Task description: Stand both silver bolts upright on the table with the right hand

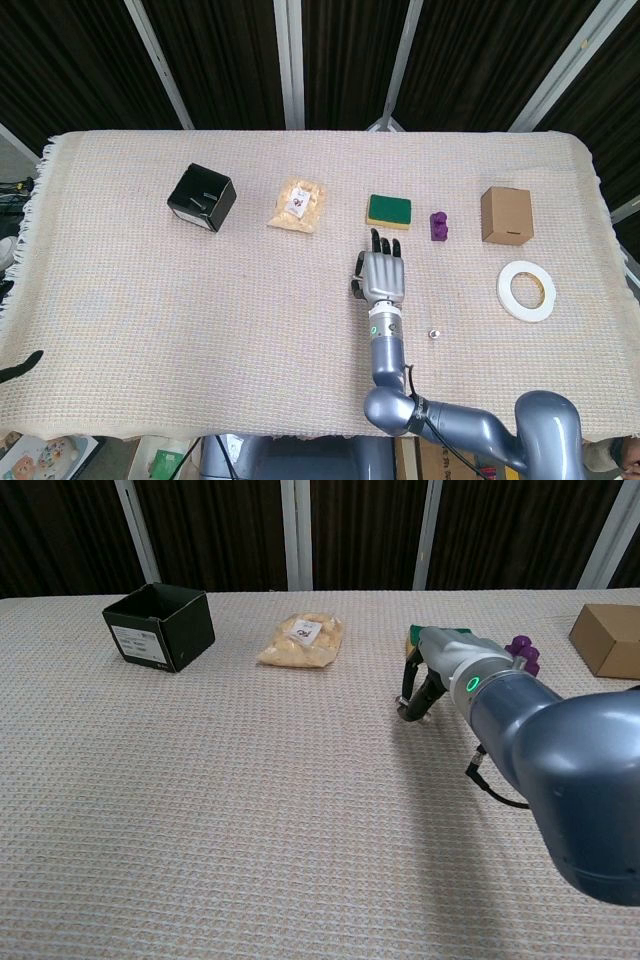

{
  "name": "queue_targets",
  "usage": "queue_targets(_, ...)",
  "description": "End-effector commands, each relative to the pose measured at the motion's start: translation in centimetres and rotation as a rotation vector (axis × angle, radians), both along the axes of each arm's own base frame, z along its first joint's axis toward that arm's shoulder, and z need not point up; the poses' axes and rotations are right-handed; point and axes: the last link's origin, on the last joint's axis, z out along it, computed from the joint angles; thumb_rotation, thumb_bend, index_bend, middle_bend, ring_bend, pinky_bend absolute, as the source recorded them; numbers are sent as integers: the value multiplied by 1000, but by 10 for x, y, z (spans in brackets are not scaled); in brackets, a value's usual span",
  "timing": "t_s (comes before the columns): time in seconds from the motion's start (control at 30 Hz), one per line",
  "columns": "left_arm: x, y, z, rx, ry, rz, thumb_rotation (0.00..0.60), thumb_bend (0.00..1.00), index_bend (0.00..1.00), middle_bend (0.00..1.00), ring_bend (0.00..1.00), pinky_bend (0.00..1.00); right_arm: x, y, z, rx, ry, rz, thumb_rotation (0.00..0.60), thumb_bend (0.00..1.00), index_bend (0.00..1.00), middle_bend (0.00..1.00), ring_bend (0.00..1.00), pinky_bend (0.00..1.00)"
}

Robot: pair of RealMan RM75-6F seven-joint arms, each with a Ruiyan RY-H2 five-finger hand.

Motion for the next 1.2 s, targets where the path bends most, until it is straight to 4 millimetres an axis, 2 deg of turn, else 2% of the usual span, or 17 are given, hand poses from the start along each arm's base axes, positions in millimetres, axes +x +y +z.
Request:
queue_targets(0.03,0,0,0,0,0,0,600,123,121,66,0,154,0,0,1,-2,-2,-4,600,412,656,48,107,53)
queue_targets(0.77,0,0,-1,-3,3,3,600,123,121,66,0,154,-8,-8,14,-20,-90,-68,600,411,656,48,108,53)
queue_targets(1.2,0,0,0,-3,2,4,600,123,121,66,0,154,-9,-11,15,-54,-246,-91,600,411,656,48,108,53)
